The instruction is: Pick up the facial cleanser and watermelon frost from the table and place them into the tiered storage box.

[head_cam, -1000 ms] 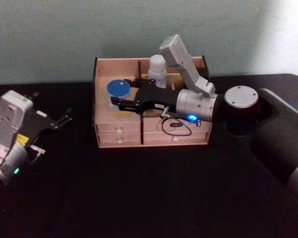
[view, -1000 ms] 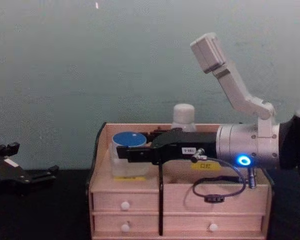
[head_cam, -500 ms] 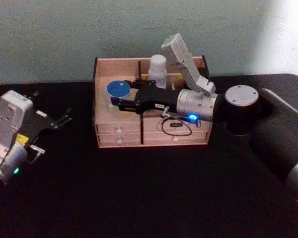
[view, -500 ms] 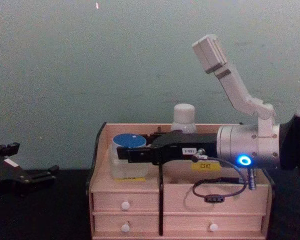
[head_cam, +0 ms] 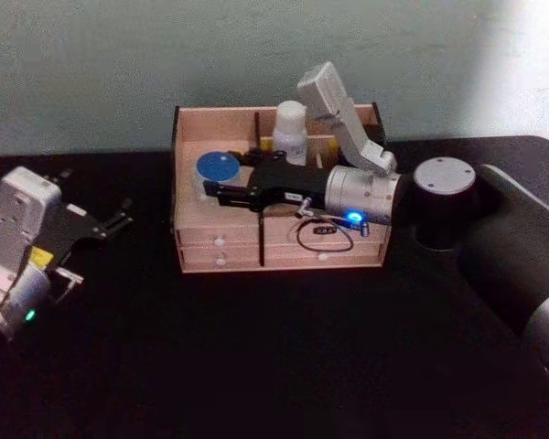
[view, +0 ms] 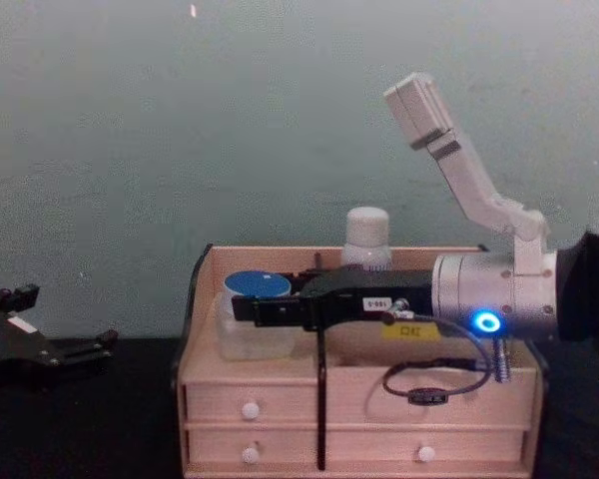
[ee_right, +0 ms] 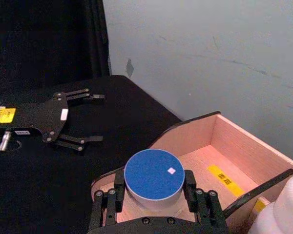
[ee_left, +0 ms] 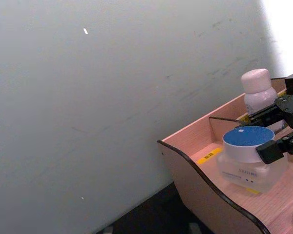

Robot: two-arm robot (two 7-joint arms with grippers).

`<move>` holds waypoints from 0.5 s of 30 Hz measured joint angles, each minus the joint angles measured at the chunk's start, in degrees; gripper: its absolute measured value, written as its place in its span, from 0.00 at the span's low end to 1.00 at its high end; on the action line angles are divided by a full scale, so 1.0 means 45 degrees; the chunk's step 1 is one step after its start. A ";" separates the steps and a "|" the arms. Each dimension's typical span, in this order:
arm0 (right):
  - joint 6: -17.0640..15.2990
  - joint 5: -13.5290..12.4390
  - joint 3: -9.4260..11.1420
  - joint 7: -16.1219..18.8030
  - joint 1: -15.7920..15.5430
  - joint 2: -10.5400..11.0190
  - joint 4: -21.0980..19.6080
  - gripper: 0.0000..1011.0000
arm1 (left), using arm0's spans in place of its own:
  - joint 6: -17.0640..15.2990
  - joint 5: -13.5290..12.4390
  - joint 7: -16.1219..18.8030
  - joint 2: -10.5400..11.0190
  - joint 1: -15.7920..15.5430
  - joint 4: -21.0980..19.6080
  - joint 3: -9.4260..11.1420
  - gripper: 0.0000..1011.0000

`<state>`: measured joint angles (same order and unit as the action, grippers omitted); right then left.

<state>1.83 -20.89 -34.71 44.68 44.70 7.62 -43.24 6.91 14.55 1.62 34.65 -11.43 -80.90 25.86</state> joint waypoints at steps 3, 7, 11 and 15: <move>-0.0046 -0.0013 0.0021 -0.0015 0.0000 0.0004 -0.0011 0.72 | 0.0000 0.0000 0.0000 0.0000 0.0000 0.0000 0.0001 0.99; -0.0110 -0.0024 0.0042 -0.0081 -0.0026 0.0022 -0.0066 0.72 | 0.0000 0.0000 0.0000 0.0000 0.0000 0.0000 0.0001 0.99; -0.0151 -0.0033 0.0050 -0.0118 -0.0044 0.0030 -0.0105 0.72 | 0.0000 0.0000 0.0000 0.0000 0.0000 -0.0001 0.0001 0.99; -0.0150 -0.0033 0.0050 -0.0119 -0.0048 0.0035 -0.0107 0.72 | 0.0000 0.0000 0.0000 0.0000 -0.0001 0.0000 0.0001 0.99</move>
<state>1.16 -21.04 -34.49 44.15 44.49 7.78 -43.72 6.91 14.55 1.62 34.65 -11.43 -80.90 25.86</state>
